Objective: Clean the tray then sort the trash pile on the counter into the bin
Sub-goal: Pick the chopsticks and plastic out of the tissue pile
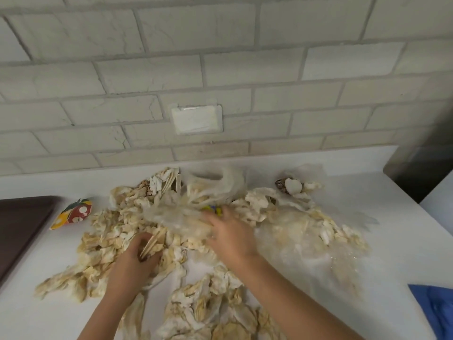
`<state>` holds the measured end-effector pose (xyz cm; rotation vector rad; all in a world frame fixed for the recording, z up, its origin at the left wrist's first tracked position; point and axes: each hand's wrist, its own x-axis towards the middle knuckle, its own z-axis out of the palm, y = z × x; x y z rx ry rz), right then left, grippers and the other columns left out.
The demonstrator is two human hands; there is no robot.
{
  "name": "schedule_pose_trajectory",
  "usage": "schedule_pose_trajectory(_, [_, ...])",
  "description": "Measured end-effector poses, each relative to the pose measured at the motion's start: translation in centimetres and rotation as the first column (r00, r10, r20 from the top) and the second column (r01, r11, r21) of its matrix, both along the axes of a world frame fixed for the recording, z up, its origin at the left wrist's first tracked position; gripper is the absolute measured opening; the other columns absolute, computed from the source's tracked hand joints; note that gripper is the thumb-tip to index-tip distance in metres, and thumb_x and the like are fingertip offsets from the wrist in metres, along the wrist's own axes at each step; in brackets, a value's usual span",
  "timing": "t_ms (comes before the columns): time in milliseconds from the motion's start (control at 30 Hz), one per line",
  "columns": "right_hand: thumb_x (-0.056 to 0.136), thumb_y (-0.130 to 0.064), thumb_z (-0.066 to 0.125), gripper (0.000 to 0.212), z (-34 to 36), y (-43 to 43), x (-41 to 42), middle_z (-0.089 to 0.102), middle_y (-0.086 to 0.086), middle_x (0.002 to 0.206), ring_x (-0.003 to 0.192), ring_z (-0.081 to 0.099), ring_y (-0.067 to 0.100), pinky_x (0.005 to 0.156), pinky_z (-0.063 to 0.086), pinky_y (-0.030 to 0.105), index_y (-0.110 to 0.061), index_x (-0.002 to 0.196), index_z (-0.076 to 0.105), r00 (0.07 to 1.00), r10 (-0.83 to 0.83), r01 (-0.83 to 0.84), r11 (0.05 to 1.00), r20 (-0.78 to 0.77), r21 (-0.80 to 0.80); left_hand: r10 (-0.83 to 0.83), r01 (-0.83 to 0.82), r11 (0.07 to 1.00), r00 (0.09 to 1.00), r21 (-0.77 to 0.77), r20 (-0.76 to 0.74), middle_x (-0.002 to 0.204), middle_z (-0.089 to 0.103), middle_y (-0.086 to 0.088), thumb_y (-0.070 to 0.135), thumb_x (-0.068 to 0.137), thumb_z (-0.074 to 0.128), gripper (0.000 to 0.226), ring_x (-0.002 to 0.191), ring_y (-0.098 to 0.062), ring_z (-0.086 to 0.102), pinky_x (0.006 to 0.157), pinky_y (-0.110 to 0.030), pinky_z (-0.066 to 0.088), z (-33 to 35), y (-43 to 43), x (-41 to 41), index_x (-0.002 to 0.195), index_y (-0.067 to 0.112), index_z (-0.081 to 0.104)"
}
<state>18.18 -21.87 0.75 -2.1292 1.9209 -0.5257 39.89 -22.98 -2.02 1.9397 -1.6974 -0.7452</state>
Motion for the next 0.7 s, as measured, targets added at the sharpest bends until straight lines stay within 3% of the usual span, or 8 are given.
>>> schedule_pose_trajectory(100, [0.089,-0.02,0.051,0.057,0.2,2.3,0.8,0.04,0.009,0.135,0.082,0.063,0.027,0.071,0.055,0.038,-0.042,0.138,0.033,0.998,0.065,-0.064,0.995,-0.009,0.078,0.037,-0.036,0.999,0.995,0.014,-0.089,0.073,0.064,0.003,0.022,0.085,0.067,0.017,0.05,-0.013,0.06,0.048,-0.025,0.041,-0.2,0.1,0.0,0.093,0.024,0.053])
schedule_pose_trajectory(233, [0.091,-0.017,0.048,0.056,0.6,5.6,0.4,0.036,0.008,0.135,0.087,0.061,0.03,0.075,0.052,0.038,-0.042,0.138,0.029,0.998,0.058,-0.055,0.981,-0.008,0.187,0.0,0.005,0.999,0.987,0.033,-0.164,0.096,0.059,0.005,-0.003,0.082,0.061,0.05,0.073,-0.02,0.065,0.057,-0.029,0.046,-0.3,0.0,0.4,0.117,0.031,0.046])
schedule_pose_trajectory(333, [0.094,-0.019,0.047,0.05,0.9,7.6,0.0,0.043,0.007,0.128,0.095,0.06,0.03,0.077,0.047,0.036,-0.042,0.135,0.03,0.998,0.066,-0.062,0.958,-0.006,0.28,-0.033,0.032,0.999,0.986,-0.013,-0.166,0.098,0.06,0.009,0.009,0.081,0.071,0.048,0.085,-0.018,0.064,0.064,-0.028,0.048,-0.3,0.2,0.5,0.119,0.028,0.049])
schedule_pose_trajectory(433, [0.096,-0.025,0.046,0.047,1.0,8.7,-0.6,0.049,0.004,0.125,0.106,0.057,0.026,0.086,0.045,0.036,-0.041,0.137,0.033,0.998,0.058,-0.059,0.934,0.013,0.351,0.005,-0.007,1.0,0.995,-0.023,-0.097,0.08,0.056,0.019,0.026,0.082,0.072,0.042,0.073,-0.019,0.062,0.061,-0.029,0.046,-0.2,0.2,0.2,0.119,0.032,0.052])
schedule_pose_trajectory(567, [0.093,-0.031,0.047,0.049,0.7,8.9,-2.2,0.05,-0.002,0.125,0.112,0.053,0.019,0.091,0.043,0.031,-0.046,0.137,0.032,0.996,-0.084,0.068,0.931,0.031,0.357,-0.032,0.032,0.999,0.999,-0.031,-0.013,0.063,0.064,0.004,0.022,0.083,0.07,0.033,0.052,-0.018,0.06,0.05,-0.028,0.043,-0.3,0.3,0.5,0.115,0.024,0.062])
schedule_pose_trajectory(700, [0.092,-0.031,0.051,0.052,0.7,8.7,-3.6,0.053,-0.008,0.12,0.106,0.054,0.011,0.087,0.042,0.022,-0.051,0.137,0.034,0.972,-0.225,0.195,0.932,0.067,0.305,-0.046,0.046,0.997,0.999,-0.057,0.008,0.066,0.066,0.009,0.025,0.084,0.07,0.034,0.046,-0.003,0.059,0.048,-0.028,0.047,0.1,0.9,0.4,0.116,0.03,0.059])
